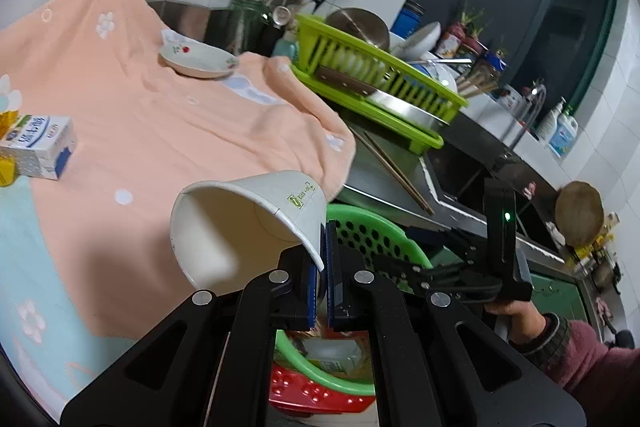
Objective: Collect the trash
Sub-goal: 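Carry the lid into the green basket with the right tool while the left drops the cup there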
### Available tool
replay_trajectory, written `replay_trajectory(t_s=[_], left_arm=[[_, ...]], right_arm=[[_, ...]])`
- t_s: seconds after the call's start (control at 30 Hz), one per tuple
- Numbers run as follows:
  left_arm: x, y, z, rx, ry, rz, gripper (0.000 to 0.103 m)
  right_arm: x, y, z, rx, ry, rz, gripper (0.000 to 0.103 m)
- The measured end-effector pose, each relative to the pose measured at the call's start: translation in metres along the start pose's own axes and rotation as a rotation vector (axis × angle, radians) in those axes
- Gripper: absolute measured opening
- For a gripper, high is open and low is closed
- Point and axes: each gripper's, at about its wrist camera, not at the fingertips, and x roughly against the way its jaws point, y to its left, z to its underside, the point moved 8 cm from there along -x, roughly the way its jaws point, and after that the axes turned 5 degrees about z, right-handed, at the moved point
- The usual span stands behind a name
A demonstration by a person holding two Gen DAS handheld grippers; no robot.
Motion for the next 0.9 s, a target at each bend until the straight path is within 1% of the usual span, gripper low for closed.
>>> replay_trajectory(t_s=[0.2, 0.4, 0.53, 0.63, 0.73, 0.8, 0.87, 0.9], left_arm=[[-0.015, -0.016, 0.016, -0.01, 0.05, 0.022, 0.002], [-0.038, -0.033, 0.034, -0.025, 0.123, 0.041, 0.002], [-0.054, -0.041, 0.046, -0.03, 0.179, 0.04, 0.002], [-0.064, -0.043, 0.055, -0.027, 0.221, 0.032, 0.003], [-0.071, -0.046, 0.063, -0.034, 0.253, 0.029, 0.007], [-0.074, -0.045, 0.069, -0.032, 0.277, 0.018, 0.015], [-0.075, -0.044, 0.072, -0.029, 0.282, 0.011, 0.029], [-0.075, -0.042, 0.074, -0.024, 0.284, 0.006, 0.032]], right_arm=[[0.01, -0.013, 0.001, -0.031, -0.022, -0.004, 0.092], [0.023, -0.023, 0.004, -0.059, -0.046, -0.013, 0.092], [0.028, -0.028, 0.008, -0.075, -0.054, -0.023, 0.092], [0.03, -0.029, 0.01, -0.094, -0.057, -0.047, 0.092], [0.032, -0.027, 0.011, -0.096, -0.061, -0.051, 0.092], [0.032, -0.026, 0.012, -0.098, -0.061, -0.056, 0.092], [0.033, -0.025, 0.012, -0.098, -0.063, -0.061, 0.092], [0.033, -0.025, 0.012, -0.097, -0.063, -0.063, 0.092]])
